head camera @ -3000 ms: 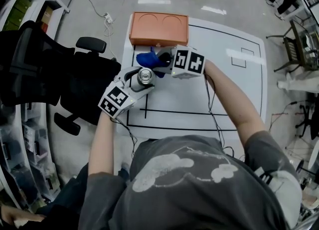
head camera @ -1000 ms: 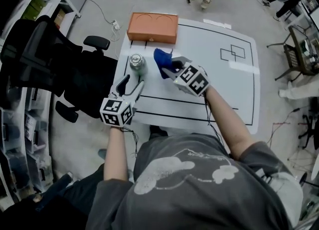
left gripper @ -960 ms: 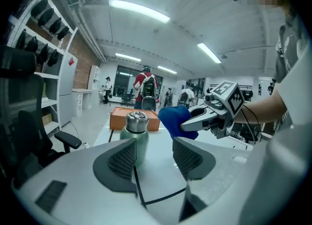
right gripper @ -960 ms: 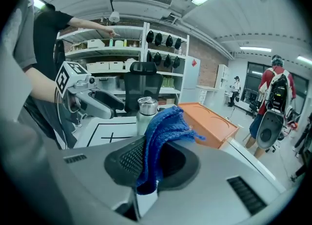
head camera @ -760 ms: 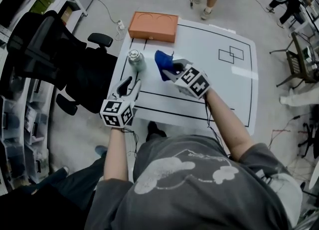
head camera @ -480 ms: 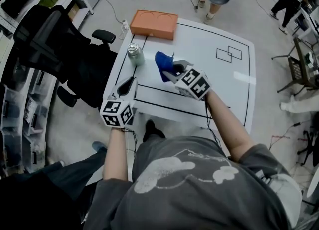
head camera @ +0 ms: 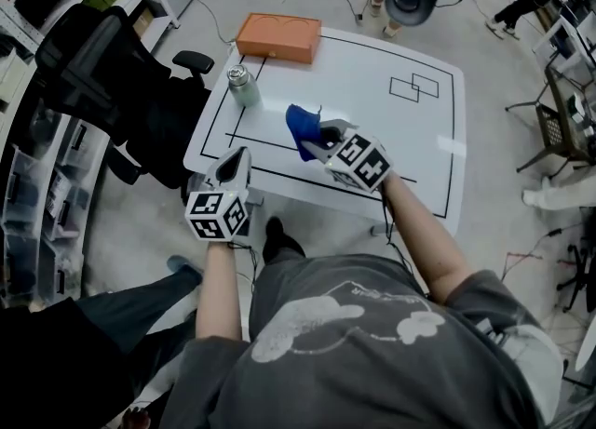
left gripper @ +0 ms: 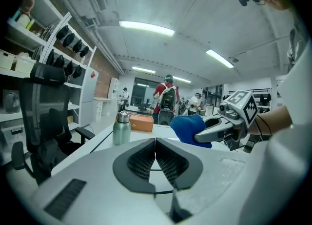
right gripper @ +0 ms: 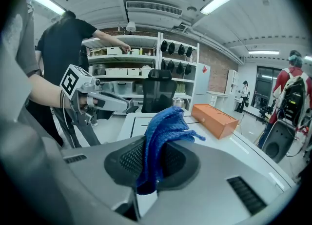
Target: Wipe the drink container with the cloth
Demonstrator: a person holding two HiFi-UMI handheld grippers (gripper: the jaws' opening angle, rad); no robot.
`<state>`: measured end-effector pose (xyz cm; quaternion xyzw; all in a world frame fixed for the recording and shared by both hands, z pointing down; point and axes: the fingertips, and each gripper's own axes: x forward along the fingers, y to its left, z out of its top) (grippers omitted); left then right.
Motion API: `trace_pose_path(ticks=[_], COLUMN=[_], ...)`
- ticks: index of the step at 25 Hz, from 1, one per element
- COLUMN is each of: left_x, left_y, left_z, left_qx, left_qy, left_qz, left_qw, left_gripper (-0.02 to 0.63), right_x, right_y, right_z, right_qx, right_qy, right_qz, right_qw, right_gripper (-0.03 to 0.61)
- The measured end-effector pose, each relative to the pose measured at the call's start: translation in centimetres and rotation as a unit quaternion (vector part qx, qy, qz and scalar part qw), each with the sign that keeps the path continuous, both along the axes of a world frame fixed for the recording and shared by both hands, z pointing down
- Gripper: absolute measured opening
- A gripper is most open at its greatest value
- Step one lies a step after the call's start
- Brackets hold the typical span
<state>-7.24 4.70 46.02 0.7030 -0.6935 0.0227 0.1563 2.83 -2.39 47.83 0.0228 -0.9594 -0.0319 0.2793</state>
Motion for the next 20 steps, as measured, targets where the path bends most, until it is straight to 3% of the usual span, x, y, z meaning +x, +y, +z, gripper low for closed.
trace_pose_path(ticks=[14,20], left_x=[5.4,5.0], left_y=[5.5,6.8], left_z=[1.8,1.9], left_qx=[-0.044,-0.047], left_qy=[-0.011,-0.031], left_qz=[-0.032,-0.096], left_qw=[0.9984,0.9938], left_gripper=[0.005,0.005], right_x=[5.0,5.5], right_y=[4.9,5.5], right_z=[1.2,2.3], right_qx=[-0.012,-0.019], right_qy=[-0.002,-0.004], right_qz=[-0.01,-0.007], right_qw=[1.0,1.0], right_gripper=[0.043,0.043])
